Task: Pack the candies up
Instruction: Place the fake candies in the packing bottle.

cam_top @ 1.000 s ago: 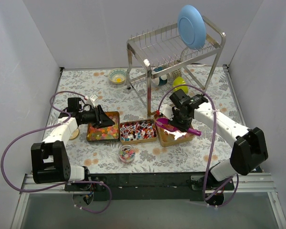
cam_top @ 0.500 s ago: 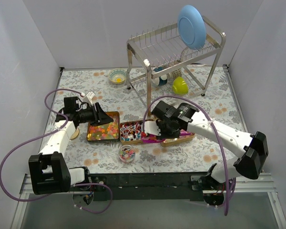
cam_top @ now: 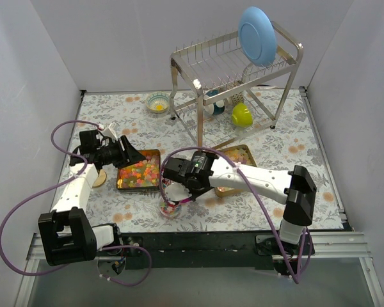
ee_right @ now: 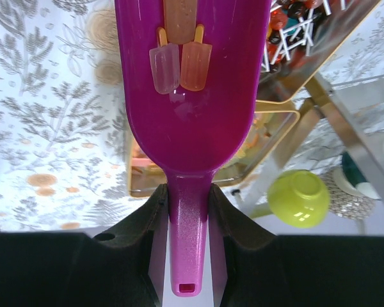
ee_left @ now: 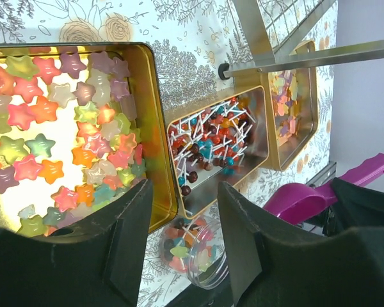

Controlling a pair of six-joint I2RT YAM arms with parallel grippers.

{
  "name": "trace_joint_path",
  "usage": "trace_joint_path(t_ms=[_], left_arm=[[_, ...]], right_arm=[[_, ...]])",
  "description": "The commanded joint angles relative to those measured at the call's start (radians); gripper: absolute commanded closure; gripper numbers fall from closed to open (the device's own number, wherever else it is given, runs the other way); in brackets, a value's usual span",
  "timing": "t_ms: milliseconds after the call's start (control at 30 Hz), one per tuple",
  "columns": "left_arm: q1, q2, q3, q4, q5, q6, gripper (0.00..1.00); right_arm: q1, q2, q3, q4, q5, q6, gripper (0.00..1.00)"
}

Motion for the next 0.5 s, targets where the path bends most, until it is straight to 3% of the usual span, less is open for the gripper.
trace_joint_path(t_ms=[0, 467], left_arm=[[0.013, -0.053, 0.020, 0.009, -0.015, -0.004, 0.55], [0.036, -0.085, -0.012, 0.055, 0.007, -0.041, 0.53]], right_arm=[[0.036, 0.030, 0.068, -0.053, 0.140, -0.068, 0.99], [0.118, 0.103, 0.146, -0.053, 0.306, -0.190, 0.99]])
